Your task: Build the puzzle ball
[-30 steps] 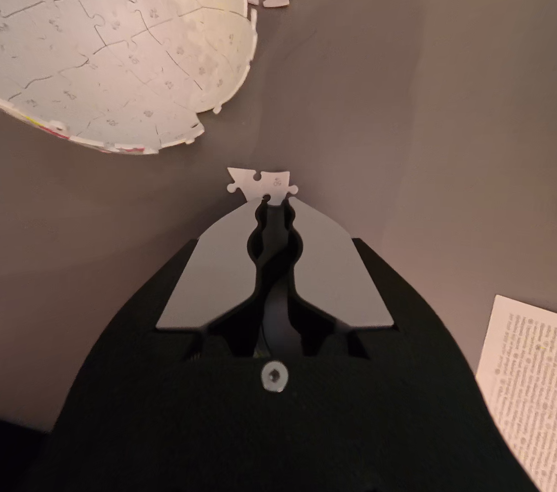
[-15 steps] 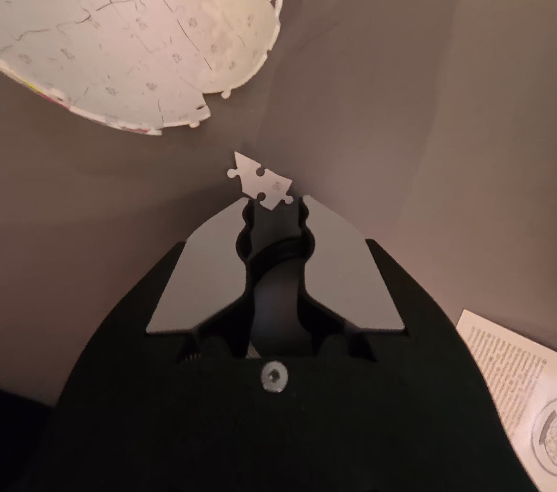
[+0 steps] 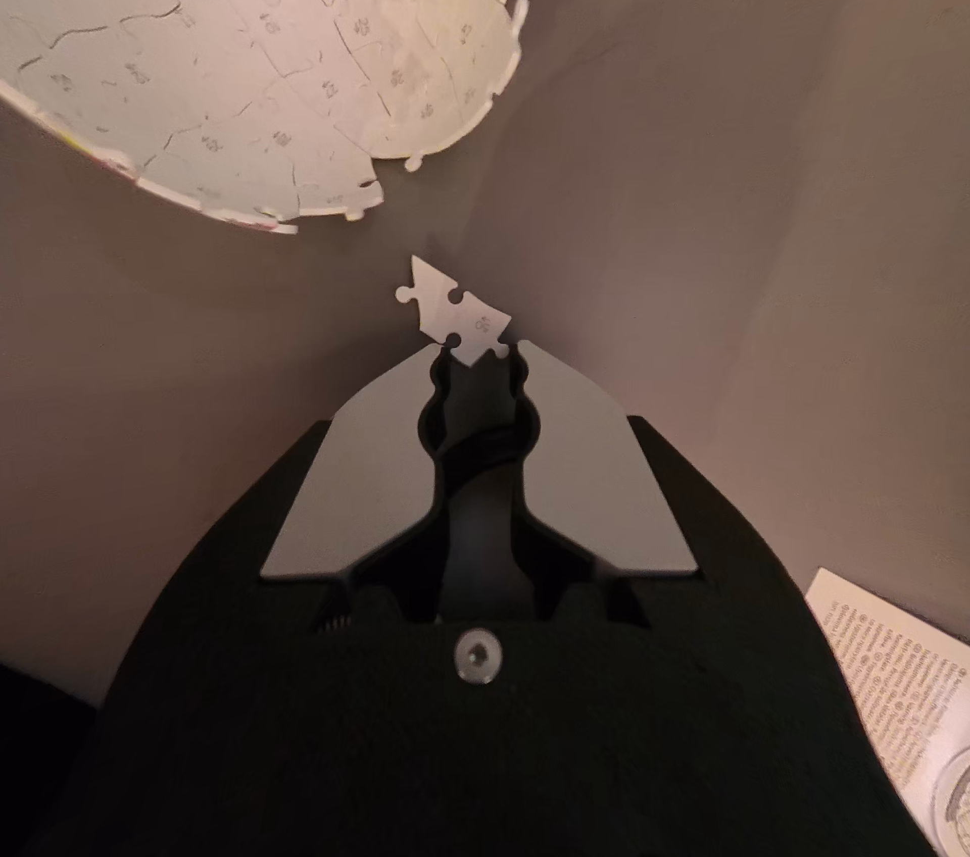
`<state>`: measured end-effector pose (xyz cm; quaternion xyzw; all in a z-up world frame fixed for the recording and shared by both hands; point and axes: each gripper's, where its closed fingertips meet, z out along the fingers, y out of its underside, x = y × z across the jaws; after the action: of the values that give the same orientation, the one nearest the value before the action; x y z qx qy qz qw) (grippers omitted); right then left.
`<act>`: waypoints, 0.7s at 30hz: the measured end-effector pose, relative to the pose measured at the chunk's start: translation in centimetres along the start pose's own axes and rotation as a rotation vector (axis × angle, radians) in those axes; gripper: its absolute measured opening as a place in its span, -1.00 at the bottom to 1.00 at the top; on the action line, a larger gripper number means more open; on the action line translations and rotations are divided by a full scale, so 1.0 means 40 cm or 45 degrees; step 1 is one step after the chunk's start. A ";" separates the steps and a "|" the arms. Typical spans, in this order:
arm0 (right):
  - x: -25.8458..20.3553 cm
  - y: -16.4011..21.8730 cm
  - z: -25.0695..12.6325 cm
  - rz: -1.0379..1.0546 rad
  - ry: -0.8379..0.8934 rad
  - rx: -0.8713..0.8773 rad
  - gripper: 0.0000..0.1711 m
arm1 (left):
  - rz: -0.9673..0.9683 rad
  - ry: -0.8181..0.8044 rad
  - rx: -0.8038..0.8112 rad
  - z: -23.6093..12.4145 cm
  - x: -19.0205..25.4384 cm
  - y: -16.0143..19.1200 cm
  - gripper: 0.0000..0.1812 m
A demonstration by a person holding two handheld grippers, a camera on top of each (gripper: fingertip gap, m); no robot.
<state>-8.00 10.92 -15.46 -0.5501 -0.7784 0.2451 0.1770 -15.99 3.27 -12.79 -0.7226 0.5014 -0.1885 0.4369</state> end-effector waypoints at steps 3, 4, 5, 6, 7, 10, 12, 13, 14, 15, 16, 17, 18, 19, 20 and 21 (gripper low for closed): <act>-0.005 -0.014 -0.015 -0.016 0.018 0.040 -0.73 | 0.002 0.006 -0.003 0.002 -0.001 0.000 0.31; -0.008 -0.026 -0.023 -0.030 0.021 0.061 -0.73 | 0.002 0.009 -0.003 0.002 -0.001 0.000 0.31; -0.011 -0.041 -0.030 -0.045 0.025 0.082 -0.73 | 0.002 0.010 -0.003 0.003 -0.002 0.000 0.31; -0.014 -0.058 -0.037 -0.069 0.029 0.105 -0.73 | 0.002 0.010 -0.002 0.003 -0.003 -0.001 0.31; -0.017 -0.074 -0.042 -0.097 0.033 0.121 -0.73 | 0.001 0.013 -0.002 0.003 -0.003 -0.002 0.31; -0.024 -0.098 -0.041 -0.179 0.030 0.088 -0.74 | -0.003 0.028 -0.004 0.004 -0.003 -0.003 0.31; -0.025 -0.107 -0.033 -0.213 0.017 0.050 -0.74 | -0.002 0.038 -0.006 0.005 -0.004 -0.004 0.31; -0.024 -0.109 -0.028 -0.229 0.008 0.032 -0.74 | 0.000 0.041 -0.009 0.005 -0.004 -0.005 0.31; -0.023 -0.108 -0.023 -0.241 -0.001 0.007 -0.74 | 0.005 0.046 -0.013 0.006 -0.004 -0.005 0.31; -0.021 -0.108 -0.019 -0.255 -0.004 -0.012 -0.74 | 0.012 0.050 -0.018 0.007 -0.004 -0.006 0.31; -0.021 -0.108 -0.015 -0.268 -0.013 -0.029 -0.74 | 0.019 0.054 -0.023 0.007 -0.004 -0.006 0.31; -0.023 -0.105 -0.011 -0.279 -0.028 -0.051 -0.74 | 0.025 0.059 -0.026 0.008 -0.004 -0.007 0.31; -0.022 -0.103 -0.007 -0.294 -0.029 -0.071 -0.74 | 0.027 0.064 -0.028 0.009 -0.004 -0.008 0.31; -0.020 -0.102 -0.003 -0.312 -0.027 -0.084 -0.74 | 0.028 0.069 -0.030 0.010 -0.004 -0.009 0.31; -0.022 -0.099 0.001 -0.326 -0.034 -0.099 -0.74 | 0.028 0.075 -0.032 0.011 -0.004 -0.010 0.31; -0.020 -0.096 0.004 -0.335 -0.034 -0.115 -0.74 | 0.027 0.081 -0.034 0.011 -0.004 -0.010 0.31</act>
<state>-10.77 9.06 -13.38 -0.4474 -0.8564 0.1916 0.1724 -15.51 3.67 -12.67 -0.7167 0.5251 -0.2000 0.4131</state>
